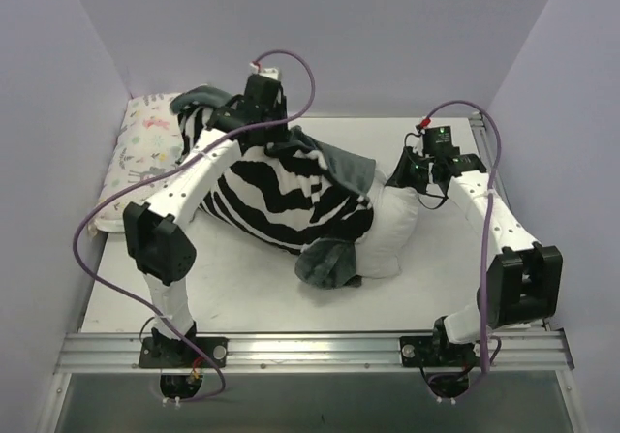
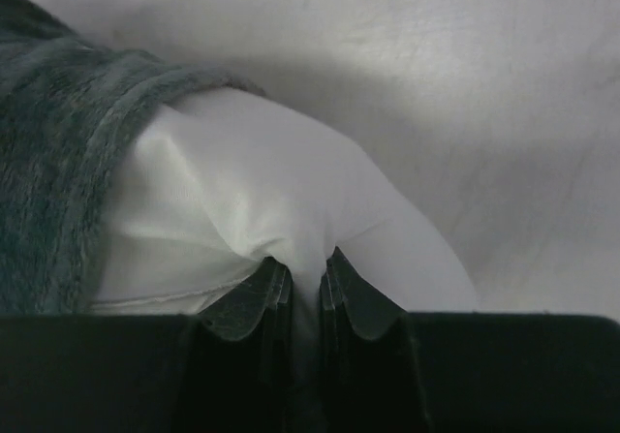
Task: Remove the pillowcase from the pillow
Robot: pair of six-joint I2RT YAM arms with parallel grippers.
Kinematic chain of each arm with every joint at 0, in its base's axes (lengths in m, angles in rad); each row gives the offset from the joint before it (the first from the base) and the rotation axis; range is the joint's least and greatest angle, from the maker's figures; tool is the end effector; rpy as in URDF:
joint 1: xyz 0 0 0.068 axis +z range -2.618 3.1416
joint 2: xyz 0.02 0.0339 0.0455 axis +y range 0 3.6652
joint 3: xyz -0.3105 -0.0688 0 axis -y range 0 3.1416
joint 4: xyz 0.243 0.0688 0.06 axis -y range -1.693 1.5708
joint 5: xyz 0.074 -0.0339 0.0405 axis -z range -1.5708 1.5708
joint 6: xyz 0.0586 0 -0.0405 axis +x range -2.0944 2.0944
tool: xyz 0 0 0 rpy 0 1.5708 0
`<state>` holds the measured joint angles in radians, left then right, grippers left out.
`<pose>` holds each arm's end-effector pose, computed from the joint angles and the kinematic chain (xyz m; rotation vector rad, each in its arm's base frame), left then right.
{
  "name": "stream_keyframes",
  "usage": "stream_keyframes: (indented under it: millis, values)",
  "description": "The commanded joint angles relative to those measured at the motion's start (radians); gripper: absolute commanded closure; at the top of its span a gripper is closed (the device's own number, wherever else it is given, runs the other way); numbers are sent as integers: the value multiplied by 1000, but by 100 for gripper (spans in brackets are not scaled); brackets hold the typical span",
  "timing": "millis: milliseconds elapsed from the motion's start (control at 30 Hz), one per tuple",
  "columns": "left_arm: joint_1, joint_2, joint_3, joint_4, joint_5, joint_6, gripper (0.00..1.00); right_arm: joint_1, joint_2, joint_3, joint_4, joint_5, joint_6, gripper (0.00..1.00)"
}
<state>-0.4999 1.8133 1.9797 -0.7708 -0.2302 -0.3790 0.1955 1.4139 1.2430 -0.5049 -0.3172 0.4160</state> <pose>0.3856 -0.1954 0.4399 -0.0003 2.1683 -0.2567 0.3126 0.0805 0.3569 0.0772 2.2953 0.6801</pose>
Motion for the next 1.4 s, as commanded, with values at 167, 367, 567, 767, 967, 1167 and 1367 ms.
stream_keyframes:
  millis: [167, 367, 567, 767, 967, 1167, 1367]
  values:
    - [-45, -96, -85, 177, 117, 26, 19, -86, 180, -97, 160, 4, 67, 100]
    - [-46, -260, -138, 195, 98, 43, 13, -93, 152, -39, 146, 78, 58, 71]
    - [-40, -436, -367, 288, -6, 63, 8, -97, 112, 32, 111, 134, 55, 30]
    - [-12, -413, -541, 356, 130, 58, 8, -99, -4, 81, 52, 257, 50, 15]
    - [-3, -307, -579, 427, 230, 65, 8, -82, -173, 64, 22, 233, 49, 10]
    - [-5, -256, -599, 446, 238, 54, 12, 51, -383, -166, 51, 276, 75, 9]
    - [-2, -246, -605, 427, 180, 42, 37, 136, -536, -442, 185, 213, 135, 6]
